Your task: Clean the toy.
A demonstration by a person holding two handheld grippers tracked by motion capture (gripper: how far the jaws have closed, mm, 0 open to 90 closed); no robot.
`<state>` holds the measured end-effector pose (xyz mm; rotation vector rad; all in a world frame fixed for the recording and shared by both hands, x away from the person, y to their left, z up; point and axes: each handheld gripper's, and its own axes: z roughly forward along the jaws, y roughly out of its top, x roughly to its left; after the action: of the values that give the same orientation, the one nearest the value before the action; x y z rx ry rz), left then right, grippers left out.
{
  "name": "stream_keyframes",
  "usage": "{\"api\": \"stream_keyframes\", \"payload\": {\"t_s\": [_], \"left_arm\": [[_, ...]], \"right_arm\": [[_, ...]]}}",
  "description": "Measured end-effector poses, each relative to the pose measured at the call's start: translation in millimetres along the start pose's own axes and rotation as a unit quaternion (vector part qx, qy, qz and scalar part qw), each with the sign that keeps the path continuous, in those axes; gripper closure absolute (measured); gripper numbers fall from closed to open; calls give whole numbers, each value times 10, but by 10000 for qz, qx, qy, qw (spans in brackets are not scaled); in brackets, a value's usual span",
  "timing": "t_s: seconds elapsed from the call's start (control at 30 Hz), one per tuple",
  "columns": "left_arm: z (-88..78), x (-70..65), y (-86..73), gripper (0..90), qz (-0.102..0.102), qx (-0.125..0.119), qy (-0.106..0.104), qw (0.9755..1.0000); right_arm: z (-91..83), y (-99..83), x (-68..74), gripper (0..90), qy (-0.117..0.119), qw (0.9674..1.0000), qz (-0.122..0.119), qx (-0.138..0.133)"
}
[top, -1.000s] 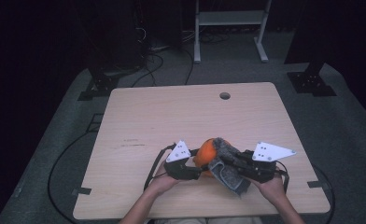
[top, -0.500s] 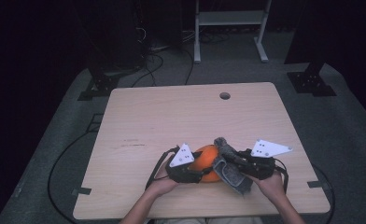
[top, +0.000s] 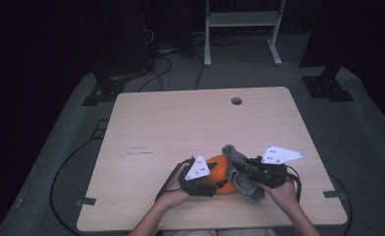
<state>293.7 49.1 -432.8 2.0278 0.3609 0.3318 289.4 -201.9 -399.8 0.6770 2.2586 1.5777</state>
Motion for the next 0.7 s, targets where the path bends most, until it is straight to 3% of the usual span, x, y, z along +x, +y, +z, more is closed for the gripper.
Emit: {"api": "stream_keyframes", "payload": {"t_s": [0.1, 0.13, 0.17, 0.23, 0.27, 0.3, 0.37, 0.4, 0.47, 0.53, 0.63, 0.7], "left_arm": [[-37, 18, -1, 335, 23, -24, -84, 10000], [-77, 56, -3, 296, -75, -170, -185, 9997], [-108, 91, -1, 196, -171, -277, -210, 9993], [-131, 141, 10, 125, -231, -213, -121, 9994], [-91, 169, -7, 94, -136, 1, 71, 9999], [-91, 169, -7, 87, -136, 1, 71, 9999], [-18, 173, -39, 87, -234, 129, -48, 9996], [29, 154, -64, 134, -194, 179, -152, 9995], [36, 135, -65, 241, -148, 122, -105, 9998], [52, 58, -10, 308, 64, 147, 155, 9998], [49, 12, 22, 334, 189, 156, 327, 9992], [39, -7, 32, 365, 305, 145, 506, 9981]], "right_arm": [[45, 17, 29, 783, 6, 9999, -114, 84], [46, 0, 9, 783, 55, 9999, -42, 87], [10, -52, -48, 783, 97, 9999, 56, 125], [-9, -70, -64, 782, 88, 9999, 76, 120], [-52, -113, -113, 782, 164, 9997, 157, 122], [-52, -113, -113, 782, 164, 9997, 157, 122], [-67, -136, -144, 782, 199, 9995, 207, 129], [-81, -148, -180, 782, 90, 9995, 211, 197], [-100, -158, -216, 782, -26, 9993, 284, 253], [-110, -149, -201, 783, -159, 9992, 269, 264], [-91, -95, -119, 786, -188, 9995, 158, 194], [-17, 20, 41, 786, 56, 10000, -23, 45]]}}
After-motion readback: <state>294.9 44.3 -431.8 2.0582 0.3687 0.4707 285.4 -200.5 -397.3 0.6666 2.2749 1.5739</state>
